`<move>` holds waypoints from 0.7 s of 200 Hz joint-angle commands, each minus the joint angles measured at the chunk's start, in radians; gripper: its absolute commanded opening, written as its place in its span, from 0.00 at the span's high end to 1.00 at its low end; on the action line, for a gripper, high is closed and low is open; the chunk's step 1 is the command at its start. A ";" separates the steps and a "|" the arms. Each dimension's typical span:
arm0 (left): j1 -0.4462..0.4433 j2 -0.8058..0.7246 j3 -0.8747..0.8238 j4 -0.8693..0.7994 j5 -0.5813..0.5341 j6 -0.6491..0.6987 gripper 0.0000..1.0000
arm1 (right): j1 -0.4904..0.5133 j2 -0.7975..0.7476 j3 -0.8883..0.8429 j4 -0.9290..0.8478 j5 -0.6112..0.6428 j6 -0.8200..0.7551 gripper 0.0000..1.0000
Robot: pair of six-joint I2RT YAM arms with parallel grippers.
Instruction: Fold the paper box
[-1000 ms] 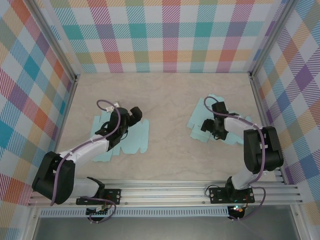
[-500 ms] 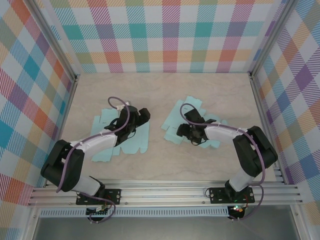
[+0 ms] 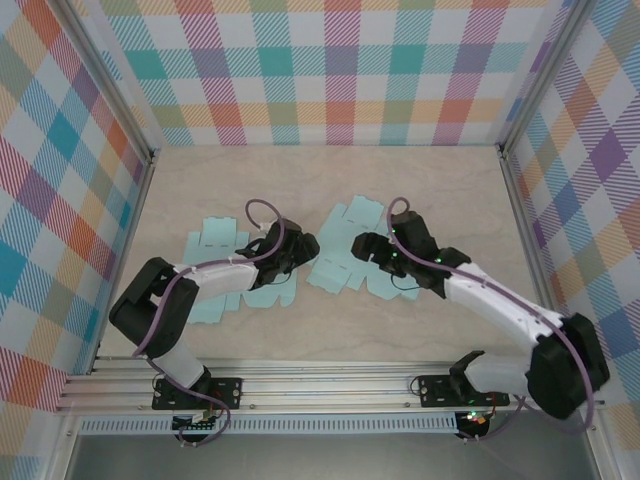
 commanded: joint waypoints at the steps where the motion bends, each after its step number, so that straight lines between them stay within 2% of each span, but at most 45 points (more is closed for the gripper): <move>1: -0.012 0.035 0.017 -0.024 0.017 -0.040 0.30 | -0.002 -0.088 -0.059 -0.060 0.089 -0.041 0.20; 34: -0.014 0.087 0.027 0.059 0.069 -0.039 0.36 | -0.002 -0.177 -0.095 -0.076 0.126 -0.045 0.20; 67: -0.020 0.140 0.061 0.104 0.115 -0.037 0.45 | -0.002 -0.180 -0.098 -0.078 0.123 -0.044 0.20; 140: -0.027 0.150 0.087 0.081 0.087 -0.018 0.63 | -0.002 -0.121 -0.100 -0.049 0.099 -0.059 0.20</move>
